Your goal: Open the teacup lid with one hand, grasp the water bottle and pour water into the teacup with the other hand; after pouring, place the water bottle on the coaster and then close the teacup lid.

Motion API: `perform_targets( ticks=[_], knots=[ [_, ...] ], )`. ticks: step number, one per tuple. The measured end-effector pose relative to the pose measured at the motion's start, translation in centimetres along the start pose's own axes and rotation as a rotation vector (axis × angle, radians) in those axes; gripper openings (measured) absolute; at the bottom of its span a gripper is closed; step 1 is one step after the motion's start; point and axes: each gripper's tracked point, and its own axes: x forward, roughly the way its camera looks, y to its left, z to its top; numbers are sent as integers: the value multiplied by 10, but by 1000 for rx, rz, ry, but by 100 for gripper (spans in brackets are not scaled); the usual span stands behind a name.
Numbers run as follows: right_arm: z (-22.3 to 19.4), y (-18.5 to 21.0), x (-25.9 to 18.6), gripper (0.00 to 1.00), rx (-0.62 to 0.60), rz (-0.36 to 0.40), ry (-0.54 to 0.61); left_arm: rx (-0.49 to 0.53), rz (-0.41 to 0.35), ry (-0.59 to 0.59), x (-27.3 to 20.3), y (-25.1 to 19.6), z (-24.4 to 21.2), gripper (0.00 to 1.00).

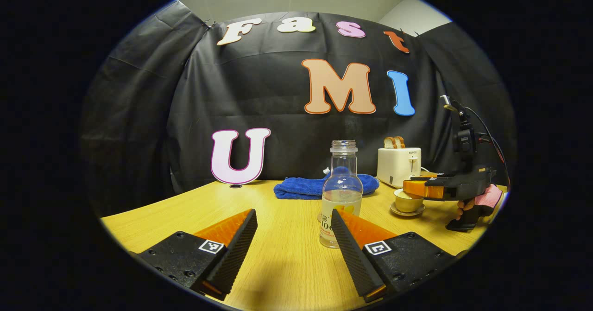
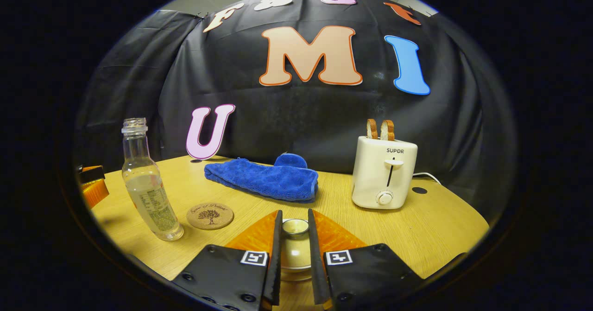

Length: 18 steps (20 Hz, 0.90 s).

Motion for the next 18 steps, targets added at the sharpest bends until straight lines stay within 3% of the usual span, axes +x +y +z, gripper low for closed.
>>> perform_targets(
  ticks=[2,4,10,18],
  knots=[
    [1,0,-1,31,-2,1,0,0,0,0,0,0,0,94],
    [1,2,-2,24,-8,10,-3,0,0,-1,0,0,0,94],
    [13,2,-14,26,-60,-14,-90,0,0,-1,0,0,0,94],
    [13,-20,-47,25,84,-34,-129,-1,-24,-2,0,-3,0,94]
  ],
)
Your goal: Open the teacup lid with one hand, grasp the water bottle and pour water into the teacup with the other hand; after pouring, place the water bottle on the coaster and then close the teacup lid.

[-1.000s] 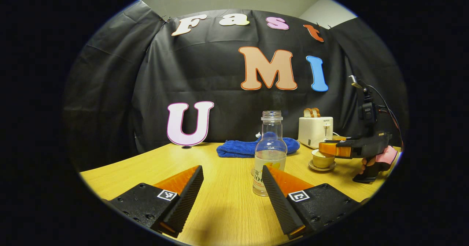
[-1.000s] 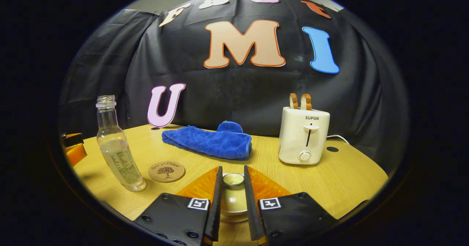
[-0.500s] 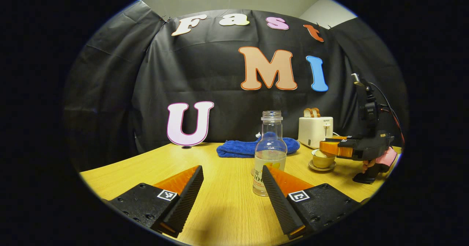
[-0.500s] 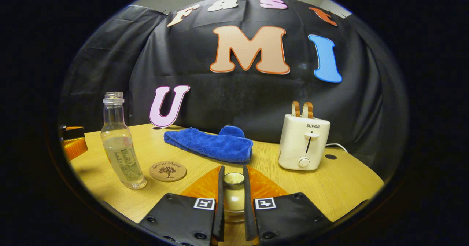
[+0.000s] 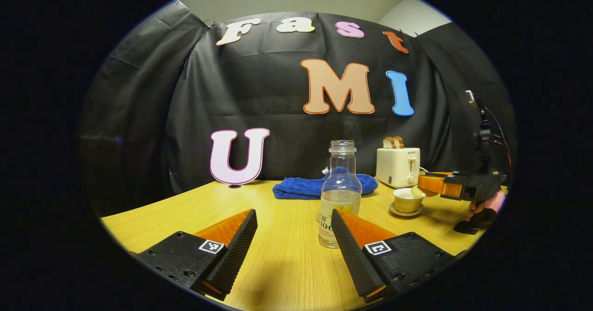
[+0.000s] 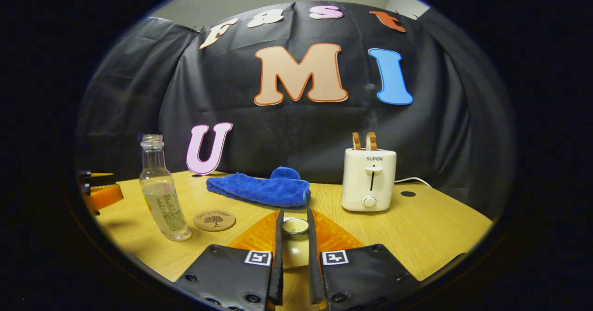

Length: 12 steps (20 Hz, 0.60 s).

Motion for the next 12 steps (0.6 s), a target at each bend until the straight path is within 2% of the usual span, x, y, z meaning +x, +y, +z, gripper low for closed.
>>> perform_targets(
  ticks=[6,7,8,12],
  knots=[
    [4,-10,-28,25,-5,-34,-30,-2,-96,-2,2,-19,1,94],
    [4,-12,-34,25,-4,-39,-31,-2,-109,1,4,-22,0,91],
    [4,-14,-40,25,-6,-43,-31,-3,-124,2,6,-25,0,94],
    [5,-24,-63,25,-5,-72,-34,-3,-168,13,19,-40,-3,94]
  ],
)
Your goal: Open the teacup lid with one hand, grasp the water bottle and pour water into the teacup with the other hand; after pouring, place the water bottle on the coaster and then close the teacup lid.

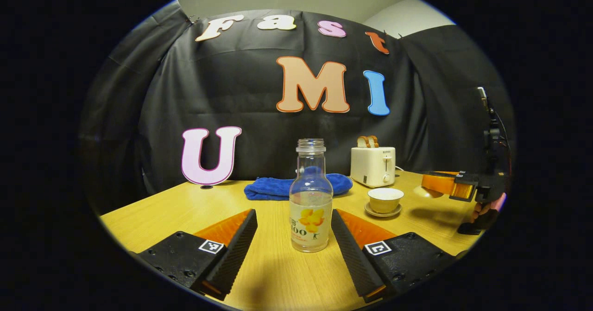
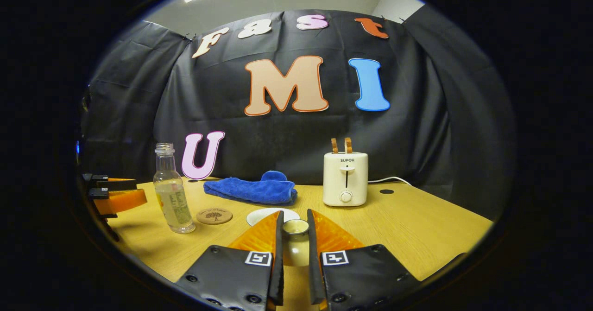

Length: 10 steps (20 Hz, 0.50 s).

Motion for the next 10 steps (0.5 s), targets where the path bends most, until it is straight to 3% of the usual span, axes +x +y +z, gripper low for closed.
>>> perform_targets(
  ticks=[1,10],
  knots=[
    [0,-2,-4,25,1,-6,-1,-1,-9,9,6,-3,-1,91],
    [1,-12,-25,25,0,-25,-2,6,-43,149,46,-15,-23,94]
  ],
)
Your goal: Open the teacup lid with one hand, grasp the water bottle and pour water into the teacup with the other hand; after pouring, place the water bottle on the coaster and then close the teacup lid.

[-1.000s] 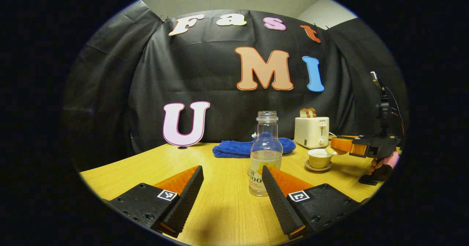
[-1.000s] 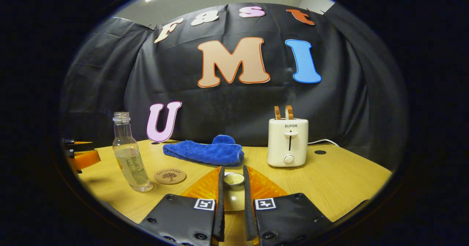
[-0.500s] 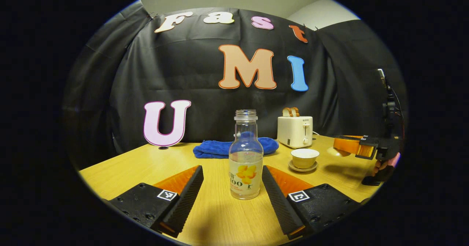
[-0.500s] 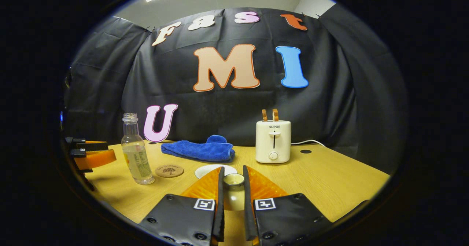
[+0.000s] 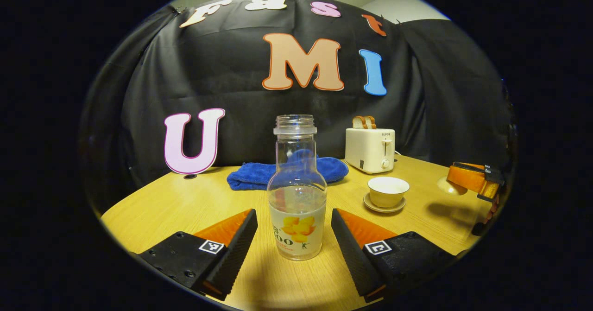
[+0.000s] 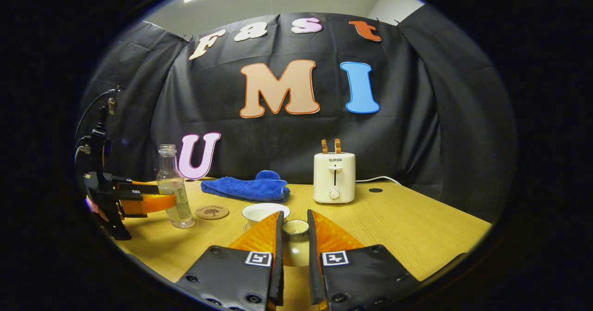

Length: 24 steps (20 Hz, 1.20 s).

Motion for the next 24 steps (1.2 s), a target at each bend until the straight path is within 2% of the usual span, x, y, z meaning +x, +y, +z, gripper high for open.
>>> perform_targets(
  ticks=[5,8,17,24],
  knots=[
    [0,0,0,25,0,2,0,11,-2,33,15,-3,-4,94],
    [0,1,-1,25,1,6,0,21,10,26,21,-1,-2,77],
    [0,1,-2,25,2,13,2,69,30,49,33,-4,-4,72],
    [1,-27,-2,25,2,-45,1,316,79,106,48,-7,-1,70]
  ],
)
